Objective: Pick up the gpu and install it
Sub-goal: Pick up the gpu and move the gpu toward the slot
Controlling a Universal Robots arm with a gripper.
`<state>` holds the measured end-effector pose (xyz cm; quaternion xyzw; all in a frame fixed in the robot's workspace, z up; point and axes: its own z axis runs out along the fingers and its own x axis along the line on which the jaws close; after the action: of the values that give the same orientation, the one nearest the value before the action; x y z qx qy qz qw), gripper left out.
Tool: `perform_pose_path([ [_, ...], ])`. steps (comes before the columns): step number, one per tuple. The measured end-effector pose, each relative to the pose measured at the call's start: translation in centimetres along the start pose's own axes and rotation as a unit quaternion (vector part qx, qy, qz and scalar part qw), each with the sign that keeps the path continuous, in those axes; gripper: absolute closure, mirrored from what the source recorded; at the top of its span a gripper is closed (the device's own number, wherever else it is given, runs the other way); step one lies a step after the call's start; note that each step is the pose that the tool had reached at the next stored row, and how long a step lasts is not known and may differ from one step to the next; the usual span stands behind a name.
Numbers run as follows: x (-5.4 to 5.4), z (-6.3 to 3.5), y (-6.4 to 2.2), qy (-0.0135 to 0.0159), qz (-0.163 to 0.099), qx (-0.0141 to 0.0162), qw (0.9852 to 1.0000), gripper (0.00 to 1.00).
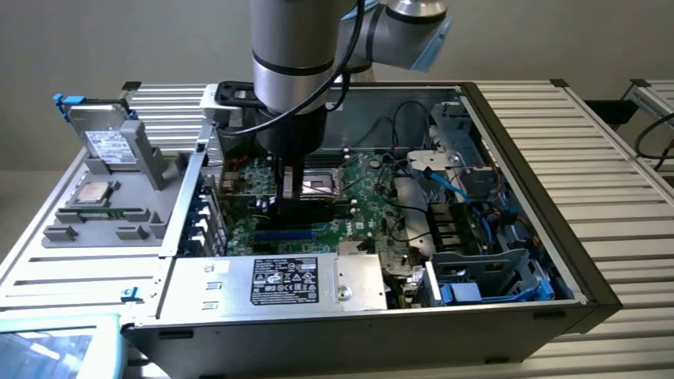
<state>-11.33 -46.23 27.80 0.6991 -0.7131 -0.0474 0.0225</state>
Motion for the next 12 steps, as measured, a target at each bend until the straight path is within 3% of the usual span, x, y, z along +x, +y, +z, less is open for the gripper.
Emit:
perform_pose_path([
  [5,0.07,0.0,0.0,0.0,0.0,0.0,1.0,0.72],
  [12,0.09,0.08,-0.01,0.0026,0.0,-0.0001,1.0,0.72],
])
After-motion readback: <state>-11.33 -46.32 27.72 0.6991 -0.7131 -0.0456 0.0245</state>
